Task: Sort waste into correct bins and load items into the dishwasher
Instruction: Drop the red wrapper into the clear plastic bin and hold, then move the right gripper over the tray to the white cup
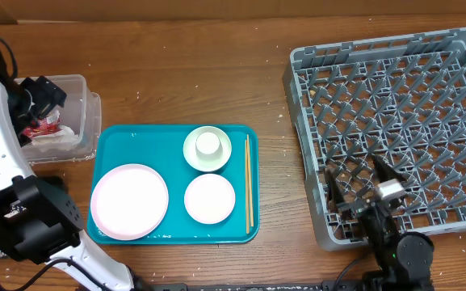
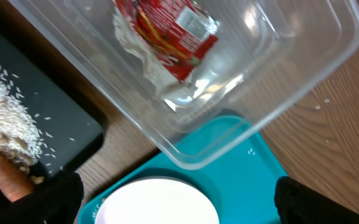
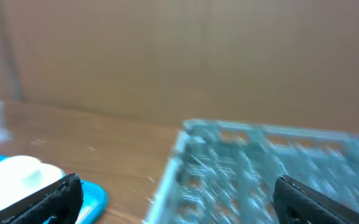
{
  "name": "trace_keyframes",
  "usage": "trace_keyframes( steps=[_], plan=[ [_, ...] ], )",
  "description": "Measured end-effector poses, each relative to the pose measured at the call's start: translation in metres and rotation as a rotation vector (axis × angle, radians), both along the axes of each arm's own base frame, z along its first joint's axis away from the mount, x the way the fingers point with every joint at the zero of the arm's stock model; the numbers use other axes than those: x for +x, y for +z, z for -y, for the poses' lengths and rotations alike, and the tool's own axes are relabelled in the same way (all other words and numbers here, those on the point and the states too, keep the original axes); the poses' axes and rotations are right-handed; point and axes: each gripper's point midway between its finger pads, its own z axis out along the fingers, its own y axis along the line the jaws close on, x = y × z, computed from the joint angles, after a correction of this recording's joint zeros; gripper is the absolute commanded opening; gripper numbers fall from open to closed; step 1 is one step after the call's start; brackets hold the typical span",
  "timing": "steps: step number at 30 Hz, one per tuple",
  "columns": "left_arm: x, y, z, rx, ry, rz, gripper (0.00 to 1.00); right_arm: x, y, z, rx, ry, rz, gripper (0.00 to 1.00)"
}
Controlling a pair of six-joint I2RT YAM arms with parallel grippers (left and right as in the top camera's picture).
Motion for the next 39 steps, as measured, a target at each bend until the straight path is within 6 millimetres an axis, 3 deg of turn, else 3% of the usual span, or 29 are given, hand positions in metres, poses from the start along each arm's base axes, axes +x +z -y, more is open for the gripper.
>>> trace_keyframes(
  steps=[2, 4, 6, 8, 12, 14, 20, 25, 26, 29, 30, 33, 35, 38, 39],
  plan=[
    [0.000, 0.000, -0.002, 0.008, 0.003, -0.002, 1.00, -0.015, 0.029, -0.022, -0.011, 0.140, 0.131, 1.00],
    [-0.001, 0.000, -0.002, 0.010, 0.003, -0.004, 1.00, -0.047, 0.052, -0.054, -0.063, 0.369, 0.274, 1.00],
    [-0.001, 0.000, -0.003, 0.013, 0.004, -0.005, 1.00, -0.077, 0.060, -0.075, -0.126, 0.549, 0.365, 1.00],
    [-0.001, 0.000, -0.003, 0.013, 0.004, -0.005, 1.00, -0.105, 0.056, -0.092, -0.191, 0.720, 0.409, 1.00],
    [-0.001, 0.000, -0.003, 0.014, 0.004, -0.005, 1.00, -0.131, 0.080, -0.093, -0.269, 0.739, 0.619, 1.00],
    [-0.001, 0.000, -0.003, 0.013, 0.004, -0.005, 1.00, -0.132, 0.094, -0.088, -0.263, 0.679, 0.691, 1.00],
    [-0.001, 0.000, -0.003, 0.014, 0.004, -0.005, 1.00, -0.102, 0.139, -0.050, -0.106, 0.359, 0.706, 1.00],
    [-0.001, 0.000, -0.003, 0.014, 0.004, -0.005, 1.00, -0.095, 0.207, -0.023, -0.027, 0.190, 0.700, 1.00],
    [-0.001, 0.000, -0.003, 0.014, 0.004, -0.005, 1.00, -0.095, 0.229, -0.019, -0.015, 0.166, 0.702, 1.00],
    [-0.001, 0.000, -0.003, 0.015, 0.004, -0.007, 1.00, -0.081, 0.265, -0.017, -0.006, 0.142, 0.644, 1.00],
    [-0.001, 0.000, -0.003, 0.016, 0.004, -0.006, 1.00, -0.070, 0.282, -0.017, -0.007, 0.139, 0.600, 1.00],
    [-0.001, 0.000, -0.003, 0.016, 0.004, -0.007, 1.00, -0.029, 0.308, -0.030, -0.028, 0.194, 0.405, 1.00],
    [-0.001, -0.001, -0.003, 0.016, 0.004, -0.008, 1.00, 0.002, 0.311, -0.046, -0.045, 0.287, 0.219, 1.00],
    [-0.002, -0.001, -0.004, 0.018, 0.005, -0.010, 1.00, 0.038, 0.301, -0.067, -0.045, 0.406, -0.044, 1.00],
    [-0.002, -0.001, -0.004, 0.019, 0.005, -0.010, 1.00, 0.051, 0.289, -0.077, -0.033, 0.469, -0.180, 1.00]
  ],
)
